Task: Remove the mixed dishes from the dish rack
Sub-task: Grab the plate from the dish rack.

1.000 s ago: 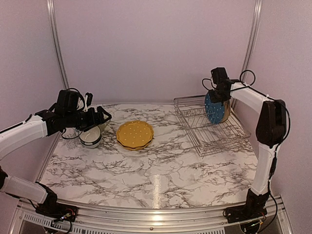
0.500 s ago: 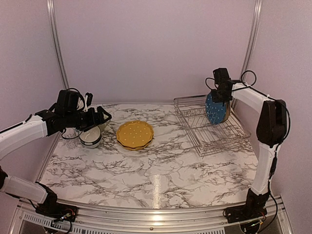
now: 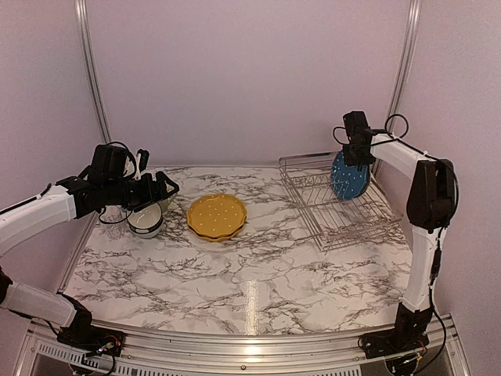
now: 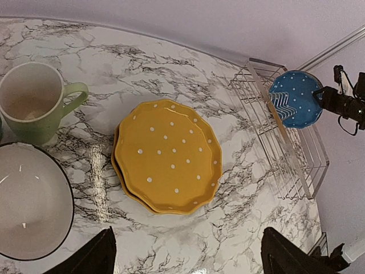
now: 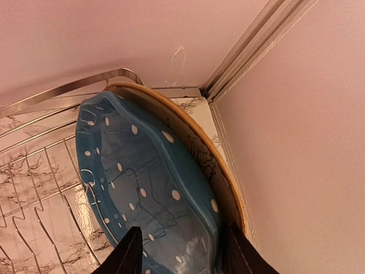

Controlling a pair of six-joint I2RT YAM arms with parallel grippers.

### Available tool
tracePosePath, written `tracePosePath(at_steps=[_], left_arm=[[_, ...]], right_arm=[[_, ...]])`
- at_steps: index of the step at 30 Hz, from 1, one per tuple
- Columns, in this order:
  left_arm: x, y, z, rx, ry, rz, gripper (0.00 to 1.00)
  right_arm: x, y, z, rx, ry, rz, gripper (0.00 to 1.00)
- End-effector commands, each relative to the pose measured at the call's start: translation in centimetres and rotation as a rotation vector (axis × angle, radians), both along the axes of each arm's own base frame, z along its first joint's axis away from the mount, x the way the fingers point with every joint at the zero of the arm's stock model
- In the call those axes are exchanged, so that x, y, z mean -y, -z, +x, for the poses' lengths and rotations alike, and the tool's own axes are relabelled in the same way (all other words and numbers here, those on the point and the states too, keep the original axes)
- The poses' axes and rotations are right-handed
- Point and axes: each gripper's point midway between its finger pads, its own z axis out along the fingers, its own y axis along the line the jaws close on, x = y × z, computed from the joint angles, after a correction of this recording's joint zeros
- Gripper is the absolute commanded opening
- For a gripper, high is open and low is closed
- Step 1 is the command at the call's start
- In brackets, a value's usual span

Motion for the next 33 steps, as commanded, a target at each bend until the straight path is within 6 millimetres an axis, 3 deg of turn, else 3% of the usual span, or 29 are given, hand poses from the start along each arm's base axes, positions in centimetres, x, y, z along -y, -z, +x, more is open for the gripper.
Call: tracePosePath(at_steps=[1, 6, 8, 12, 15, 24, 28, 33], left_arm=[[-0.2, -0.4, -0.2, 0.006, 0.002, 0.017, 0.91], [-0.1, -0.4, -0.1, 0.007, 0.005, 0.012, 0.91], [0.0, -0.4, -0.1, 0.006, 0.008, 0.011, 0.91], [0.1, -0.3, 0.0, 0.002, 0.011, 0.011, 0.91], [0.2, -0.3, 0.0, 0.003, 0.012, 0.011, 0.91], [0.3, 0.0, 0.0, -0.003, 0.017, 0.001, 0.91], [0.4, -0.3, 0.1, 0.001, 0.018, -0.003, 0.90], [0.4, -0.4, 0.1, 0.003, 0.016, -0.005, 0.91]], right_arm=[[-0.1, 1.4, 0.2, -0.047, 0.015, 0.006, 0.46], [0.2, 2.5, -0.8, -0.083, 0.039, 0.002, 0.51], [-0.1, 2.8, -1.0, -0.094, 0.017, 0.022, 0.47], [-3.7, 1.7, -1.0, -0.061, -0.138, 0.142, 0.40], [-5.2, 0.6, -1.5, -0.028, -0.203, 0.206, 0.38], [-4.5, 0.2, -3.3, 0.001, -0.192, 0.215, 0.31], [-4.9, 1.1, -3.3, 0.019, -0.250, 0.345, 0.30], [-4.1, 2.8, -2.9, 0.000, -0.231, 0.311, 0.35]])
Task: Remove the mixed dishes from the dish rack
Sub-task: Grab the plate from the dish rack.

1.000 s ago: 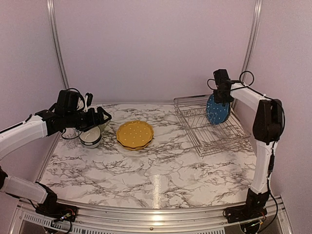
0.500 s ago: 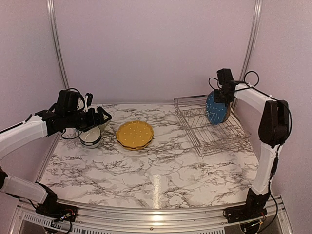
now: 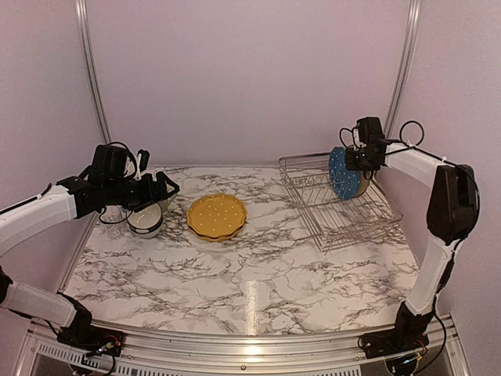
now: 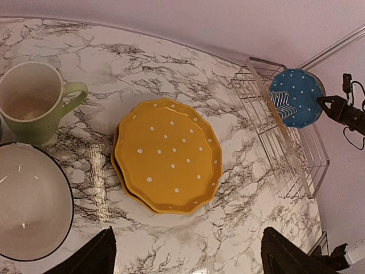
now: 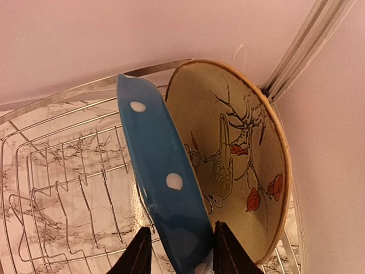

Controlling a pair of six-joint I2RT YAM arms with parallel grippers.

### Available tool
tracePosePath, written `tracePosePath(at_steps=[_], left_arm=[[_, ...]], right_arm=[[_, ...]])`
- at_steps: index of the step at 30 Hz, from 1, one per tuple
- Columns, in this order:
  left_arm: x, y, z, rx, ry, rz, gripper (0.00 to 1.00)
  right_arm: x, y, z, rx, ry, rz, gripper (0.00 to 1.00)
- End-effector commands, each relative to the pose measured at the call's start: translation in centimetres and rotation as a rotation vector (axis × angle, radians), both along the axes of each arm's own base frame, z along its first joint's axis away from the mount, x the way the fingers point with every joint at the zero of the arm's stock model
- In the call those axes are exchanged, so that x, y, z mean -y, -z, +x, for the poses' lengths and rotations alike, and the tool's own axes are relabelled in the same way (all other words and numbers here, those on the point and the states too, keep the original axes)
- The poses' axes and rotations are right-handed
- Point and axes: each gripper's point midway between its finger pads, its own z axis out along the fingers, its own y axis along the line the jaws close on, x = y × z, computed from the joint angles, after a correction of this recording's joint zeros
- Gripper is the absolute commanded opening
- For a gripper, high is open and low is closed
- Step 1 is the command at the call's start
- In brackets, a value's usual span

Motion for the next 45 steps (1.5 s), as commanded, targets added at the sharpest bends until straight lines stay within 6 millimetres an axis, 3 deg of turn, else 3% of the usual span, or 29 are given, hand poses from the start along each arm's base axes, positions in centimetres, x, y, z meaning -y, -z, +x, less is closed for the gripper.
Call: tracePosePath(at_steps=[1, 6, 17, 24, 34, 45], left_arm=[[0.4, -0.5, 0.1, 0.004, 0.016, -0.007, 0.91], [0.3, -0.5, 0.1, 0.004, 0.013, -0.001, 0.91], [0.3, -0.3, 0.1, 0.001, 0.016, 0.006, 0.91], [0.1, -0.2, 0.0, 0.001, 0.013, 0.017, 0.91], [0.3, -0.1, 0.1, -0.001, 0.019, 0.007, 0.91], [0.3, -0.2, 0.0, -0.002, 0.015, 0.003, 0.91]], right_arm=[[-0.8, 3.2, 0.2, -0.067, -0.046, 0.042, 0.34], [0.1, 3.2, 1.2, -0.046, -0.027, -0.031, 0.33], [0.0, 3.1, 3.6, -0.032, -0.060, -0.089, 0.28], [0.8, 2.9, 4.1, -0.036, -0.024, -0.121, 0.19], [0.9, 0.0, 3.1, -0.012, 0.048, -0.168, 0.01], [0.4, -6.1, 1.2, 0.098, 0.142, -0.338, 0.00]])
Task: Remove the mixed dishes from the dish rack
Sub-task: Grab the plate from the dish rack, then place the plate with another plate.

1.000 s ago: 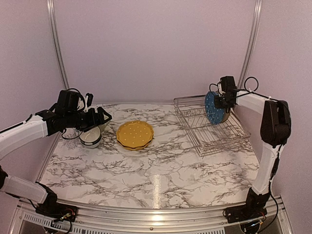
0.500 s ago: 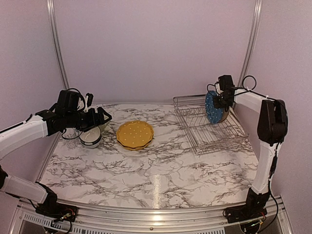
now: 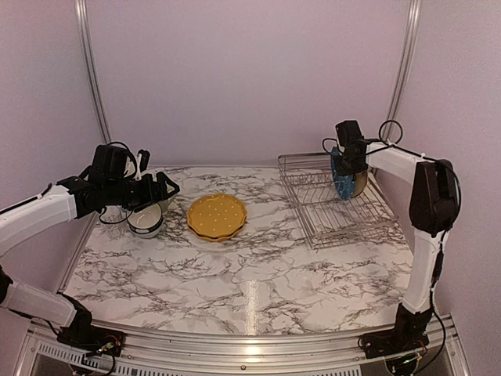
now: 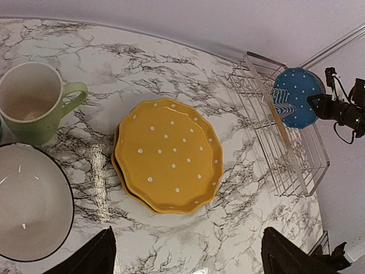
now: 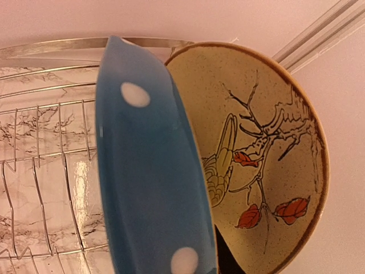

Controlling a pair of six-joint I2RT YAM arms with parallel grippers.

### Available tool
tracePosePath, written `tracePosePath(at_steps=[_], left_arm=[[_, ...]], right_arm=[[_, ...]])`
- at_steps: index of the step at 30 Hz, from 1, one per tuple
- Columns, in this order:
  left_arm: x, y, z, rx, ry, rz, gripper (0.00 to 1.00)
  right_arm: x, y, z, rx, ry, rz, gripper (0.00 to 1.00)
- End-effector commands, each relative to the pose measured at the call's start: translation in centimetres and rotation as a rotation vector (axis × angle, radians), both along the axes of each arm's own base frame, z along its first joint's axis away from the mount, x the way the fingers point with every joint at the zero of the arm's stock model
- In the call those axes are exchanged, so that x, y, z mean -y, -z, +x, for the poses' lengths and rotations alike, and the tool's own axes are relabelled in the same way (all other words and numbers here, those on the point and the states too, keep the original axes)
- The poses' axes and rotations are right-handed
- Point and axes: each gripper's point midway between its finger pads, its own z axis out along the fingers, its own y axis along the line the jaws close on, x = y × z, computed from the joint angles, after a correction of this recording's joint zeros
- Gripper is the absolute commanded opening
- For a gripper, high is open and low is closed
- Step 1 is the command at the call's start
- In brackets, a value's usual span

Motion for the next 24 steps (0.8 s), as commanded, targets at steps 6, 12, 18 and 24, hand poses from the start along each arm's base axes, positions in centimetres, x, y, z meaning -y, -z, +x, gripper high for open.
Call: tracePosePath(at_steps=[6, 12, 18, 24], left_arm=[[0.3, -0.3, -0.1, -0.004, 0.010, -0.008, 0.91], [0.4, -0.3, 0.0, -0.005, 0.012, -0.012, 0.91], [0.6, -0.1, 0.2, -0.009, 0.014, -0.012, 0.91], [0.7, -0.1, 0.4, -0.010, 0.015, -0.015, 0.91]], right_arm=[[-0.1, -11.7, -1.6, 0.259, 0.106, -0.166, 0.00], [-0.9, -14.2, -3.2, 0.301, 0.128, -0.274, 0.00], [-1.0, -15.9, -4.5, 0.325, 0.123, -0.247, 0.00], [-4.8, -18.5, -5.2, 0.387, -0.079, 0.090, 0.00]])
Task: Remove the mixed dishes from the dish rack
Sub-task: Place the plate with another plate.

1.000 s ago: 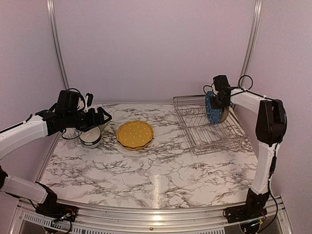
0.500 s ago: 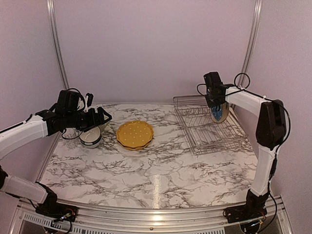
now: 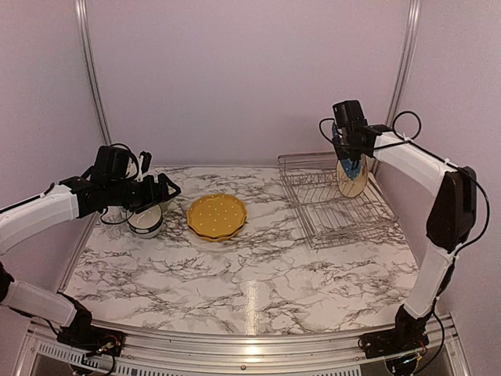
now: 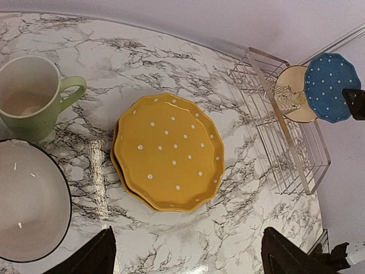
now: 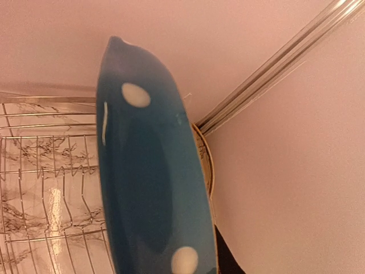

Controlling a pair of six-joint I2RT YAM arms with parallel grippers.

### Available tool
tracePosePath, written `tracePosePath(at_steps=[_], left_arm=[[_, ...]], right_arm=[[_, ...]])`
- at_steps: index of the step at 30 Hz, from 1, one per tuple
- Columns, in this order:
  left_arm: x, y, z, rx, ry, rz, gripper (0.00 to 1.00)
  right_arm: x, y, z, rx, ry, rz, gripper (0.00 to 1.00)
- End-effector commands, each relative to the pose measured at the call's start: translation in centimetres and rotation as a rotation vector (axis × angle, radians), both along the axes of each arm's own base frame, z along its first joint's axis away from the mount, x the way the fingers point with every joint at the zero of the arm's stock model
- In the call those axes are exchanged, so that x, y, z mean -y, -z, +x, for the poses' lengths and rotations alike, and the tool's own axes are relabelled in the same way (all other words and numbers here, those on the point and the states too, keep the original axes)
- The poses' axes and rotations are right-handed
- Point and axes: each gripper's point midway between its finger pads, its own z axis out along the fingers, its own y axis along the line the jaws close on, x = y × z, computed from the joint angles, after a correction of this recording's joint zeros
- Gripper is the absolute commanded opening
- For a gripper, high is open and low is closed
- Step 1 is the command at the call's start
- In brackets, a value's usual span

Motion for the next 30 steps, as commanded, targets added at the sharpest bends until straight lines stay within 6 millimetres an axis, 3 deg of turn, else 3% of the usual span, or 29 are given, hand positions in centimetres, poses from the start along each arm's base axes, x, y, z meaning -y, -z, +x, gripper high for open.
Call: tracePosePath(at_steps=[1, 8, 11, 16, 23, 26, 30], left_arm=[[0.5, -0.7, 0.3, 0.009, 0.010, -0.016, 0.91], [0.3, -0.7, 0.2, 0.009, 0.005, -0.012, 0.91], [0.3, -0.7, 0.1, 0.012, 0.002, -0.013, 0.91], [0.3, -0.9, 0.1, 0.019, 0.002, -0.017, 0.91], [0.1, -0.7, -0.2, 0.018, -0.001, -0.012, 0.91], [0.0, -0.7, -0.3, 0.016, -0.001, -0.012, 0.91], [0.0, -0.7, -0.4, 0.017, 0.001, -0.013, 0.91]], right_arm=[[-3.4, -8.1, -1.0, 0.207, -0.194, 0.330, 0.00], [-12.1, -9.3, -3.1, 0.136, -0.541, 0.808, 0.00], [-16.1, -8.7, -4.2, 0.044, -0.682, 1.031, 0.00], [-22.1, -5.1, -5.7, -0.137, -0.762, 1.265, 0.00], [-29.9, 0.2, -7.7, -0.359, -0.828, 1.338, 0.00], [-32.0, 2.3, -8.0, -0.431, -0.836, 1.350, 0.00], [-33.3, 4.6, -7.6, -0.492, -0.814, 1.360, 0.00]])
